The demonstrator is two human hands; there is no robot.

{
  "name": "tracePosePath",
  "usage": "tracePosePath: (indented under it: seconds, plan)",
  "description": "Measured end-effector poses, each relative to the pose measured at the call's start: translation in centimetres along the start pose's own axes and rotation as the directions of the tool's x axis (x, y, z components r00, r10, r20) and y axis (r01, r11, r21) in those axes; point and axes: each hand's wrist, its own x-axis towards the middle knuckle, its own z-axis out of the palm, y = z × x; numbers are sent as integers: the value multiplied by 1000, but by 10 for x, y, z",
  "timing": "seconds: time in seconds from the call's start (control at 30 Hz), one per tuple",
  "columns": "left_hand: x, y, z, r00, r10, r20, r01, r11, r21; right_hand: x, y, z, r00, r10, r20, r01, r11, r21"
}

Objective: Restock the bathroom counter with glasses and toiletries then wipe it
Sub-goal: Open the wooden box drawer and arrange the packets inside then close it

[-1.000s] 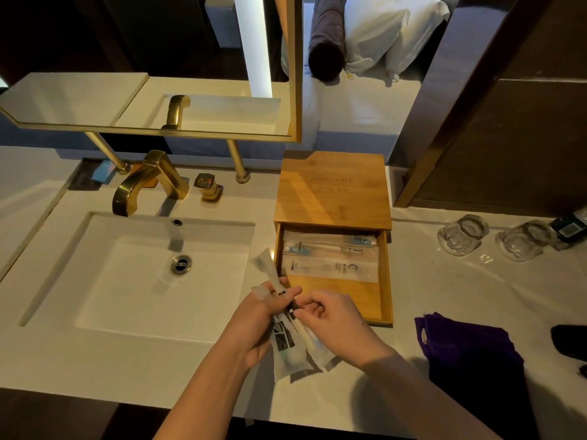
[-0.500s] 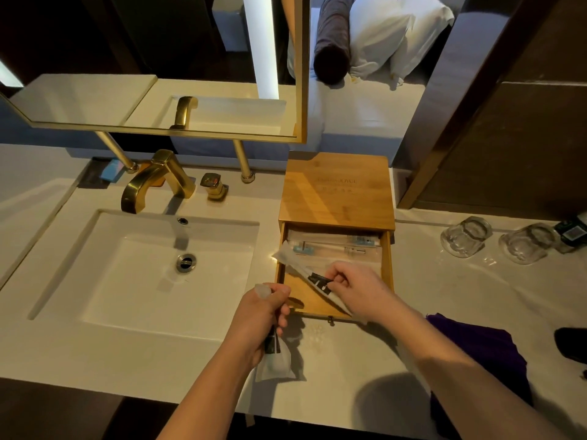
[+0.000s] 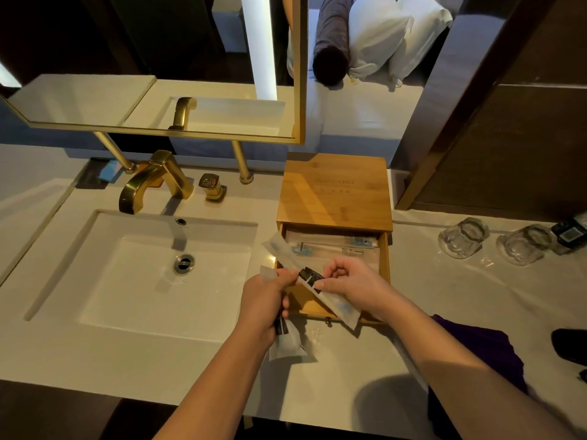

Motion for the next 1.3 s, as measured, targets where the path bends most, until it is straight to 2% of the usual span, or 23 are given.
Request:
tracePosePath:
  seconds: [0.1,0.2,0.3,0.37,0.47,0.53,0.63,0.7,0.83,1.0,1.03,1.1,1.13,1.2,1.27,1.3]
  plan:
    - [0,-7,5,998,-43,-52,45,998,33,-1,14,5,986,3,-169,8,998,61]
    - [-2,-12,10,992,-107,-66,109,994,31,1,21,9,990,-59,-129,51,996,-68]
    - [-5,-14,10,988,-150,-26,151,988,42,7,25,5,984,-123,-126,84,956,-280]
    - [-6,-14,8,988,-156,-16,156,988,-13,15,30,-6,979,-155,-132,81,892,-444]
    - [-6,-11,-2,983,-181,-9,176,967,-184,27,40,-18,988,-123,-92,38,777,-628]
    - [-6,-9,-10,976,-217,-1,208,936,-284,35,46,-19,990,-115,-78,28,717,-696]
    - [-7,-7,-21,972,-236,1,222,914,-340,44,52,-16,993,-115,-34,54,683,-729]
    - [-8,-7,-26,974,-228,-9,211,912,-352,48,52,-11,991,-119,-56,45,704,-708]
    - [-6,-8,-33,973,-224,-55,188,908,-374,50,55,-4,970,-145,-197,-22,751,-660]
    - [-8,-8,-29,964,-264,-46,225,891,-394,48,55,-5,940,-209,-271,-50,700,-712]
    - [-8,-8,-27,962,-271,-39,232,883,-409,45,52,-6,936,-214,-281,-37,731,-682]
    - [-10,-6,-22,963,-269,6,241,852,-465,29,41,-2,938,-166,-304,0,879,-477]
    - [-10,-5,-19,966,-254,38,239,833,-500,17,34,3,956,-119,-269,25,944,-330]
    - [-9,-2,-11,974,-207,90,221,803,-553,-11,23,19,998,-32,-58,28,997,-68]
    - [-5,0,-4,979,-139,147,199,791,-579,-30,17,37,985,5,172,-11,999,32]
    - [-4,0,-1,980,-102,172,185,793,-580,-34,17,43,974,-1,226,-13,998,59]
